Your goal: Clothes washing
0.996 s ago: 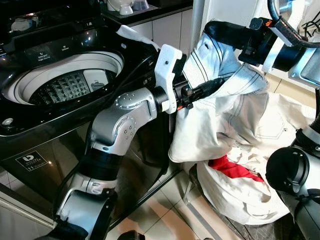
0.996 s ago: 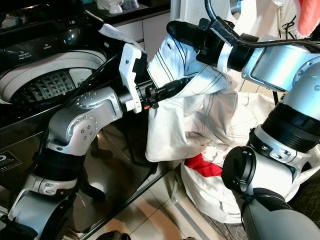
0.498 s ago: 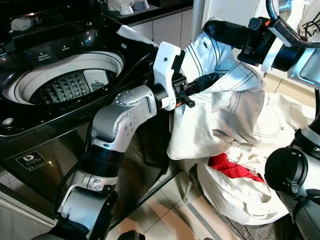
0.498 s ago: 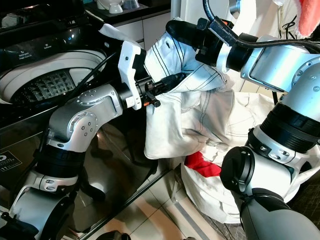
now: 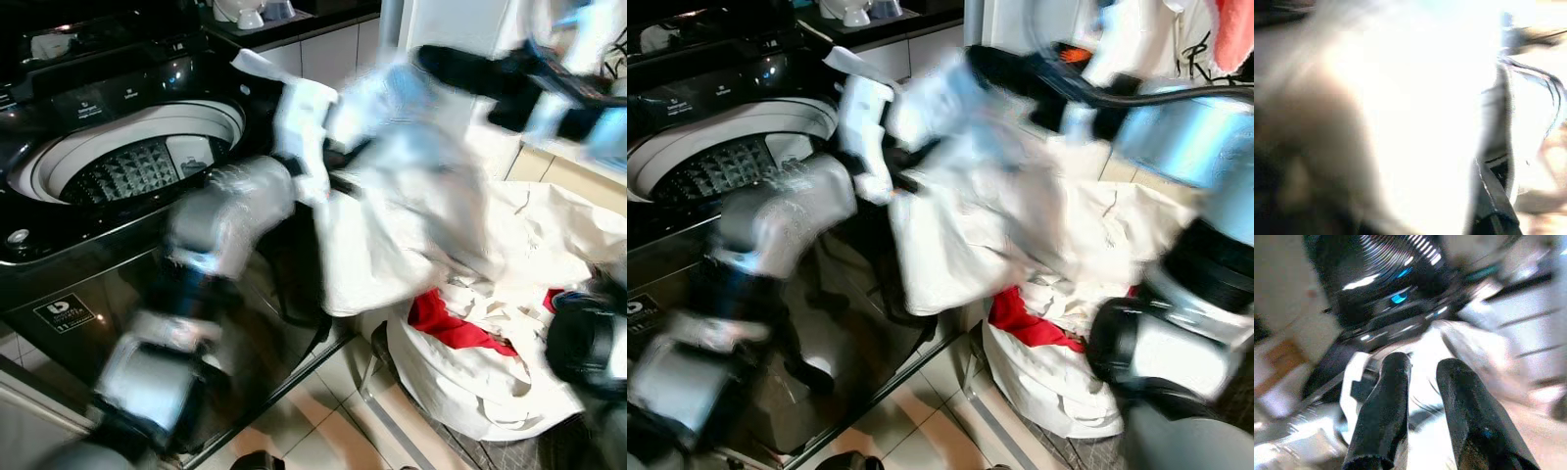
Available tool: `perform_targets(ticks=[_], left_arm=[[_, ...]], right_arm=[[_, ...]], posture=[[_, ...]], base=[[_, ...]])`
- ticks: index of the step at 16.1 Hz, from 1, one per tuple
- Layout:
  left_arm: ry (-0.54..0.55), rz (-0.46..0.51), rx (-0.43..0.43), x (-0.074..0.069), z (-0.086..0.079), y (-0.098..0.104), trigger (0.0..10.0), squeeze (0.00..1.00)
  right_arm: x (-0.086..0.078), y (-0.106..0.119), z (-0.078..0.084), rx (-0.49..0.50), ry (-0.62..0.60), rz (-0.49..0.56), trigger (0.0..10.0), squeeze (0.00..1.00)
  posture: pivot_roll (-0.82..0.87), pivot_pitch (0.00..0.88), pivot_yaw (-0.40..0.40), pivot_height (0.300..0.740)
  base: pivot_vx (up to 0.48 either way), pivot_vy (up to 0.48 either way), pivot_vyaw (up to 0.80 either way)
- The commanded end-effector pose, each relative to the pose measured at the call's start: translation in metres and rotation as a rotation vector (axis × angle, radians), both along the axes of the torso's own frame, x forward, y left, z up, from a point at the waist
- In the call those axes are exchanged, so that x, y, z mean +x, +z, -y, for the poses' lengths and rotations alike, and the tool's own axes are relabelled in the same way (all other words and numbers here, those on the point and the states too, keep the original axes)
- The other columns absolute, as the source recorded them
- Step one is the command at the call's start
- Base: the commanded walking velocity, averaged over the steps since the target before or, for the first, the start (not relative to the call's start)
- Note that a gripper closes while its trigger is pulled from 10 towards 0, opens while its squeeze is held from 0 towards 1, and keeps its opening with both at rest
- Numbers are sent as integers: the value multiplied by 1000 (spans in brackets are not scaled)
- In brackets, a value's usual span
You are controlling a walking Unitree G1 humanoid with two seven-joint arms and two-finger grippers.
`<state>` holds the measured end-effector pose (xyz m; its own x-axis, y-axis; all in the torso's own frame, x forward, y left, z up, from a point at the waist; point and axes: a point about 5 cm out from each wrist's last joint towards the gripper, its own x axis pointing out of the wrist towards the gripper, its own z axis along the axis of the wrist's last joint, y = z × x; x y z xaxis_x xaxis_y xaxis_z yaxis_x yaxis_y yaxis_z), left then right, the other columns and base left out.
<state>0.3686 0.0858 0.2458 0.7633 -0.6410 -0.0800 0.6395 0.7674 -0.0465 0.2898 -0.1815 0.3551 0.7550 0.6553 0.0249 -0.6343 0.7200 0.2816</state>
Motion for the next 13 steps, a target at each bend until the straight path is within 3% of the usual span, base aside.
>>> perform_targets(ticks=[1,2,3,5,6,9,10,11,12,13], left_arm=[[197,201,113,17,-31,36,0,0],[343,338,218,27,-56,63,0,0],[511,506,339,32,-80,100,0,0],[766,737,475,31,-108,145,0,0],[826,782,487,31,-113,150,0,0],[889,802,520,40,-114,133,0,0],[954,864,623,40,-115,129,0,0],[1102,1041,738,33,-122,146,0,0],[1162,1127,758,28,-124,158,0,0],[1242,1294,803,19,-124,177,0,0]], right_arm=[[-1,5,11,-45,-86,47,10000,1000],[-2,7,23,-77,-151,69,10000,0],[-8,11,27,-82,-145,109,10000,0],[-17,11,15,-100,-72,166,10000,0],[-19,7,7,-115,-39,176,10000,0],[-21,-8,-16,-132,42,174,10000,0],[-20,-12,-23,-133,53,167,10000,0],[-21,-14,-25,-129,47,161,10000,0],[-21,-14,-25,-127,43,162,10000,0],[-23,-14,-25,-127,36,165,10000,0]], posture=[[-63,0,68,740],[-61,0,72,740],[-61,0,78,740],[-63,0,88,740],[-63,0,91,740],[-72,0,99,740],[-89,0,106,740],[-101,0,108,740],[-105,0,110,740],[-115,0,116,740]], base=[[0,0,0],[0,0,0],[0,0,0],[0,0,0],[0,0,0],[0,0,0],[0,0,0],[0,0,0],[0,0,0],[0,0,0]])
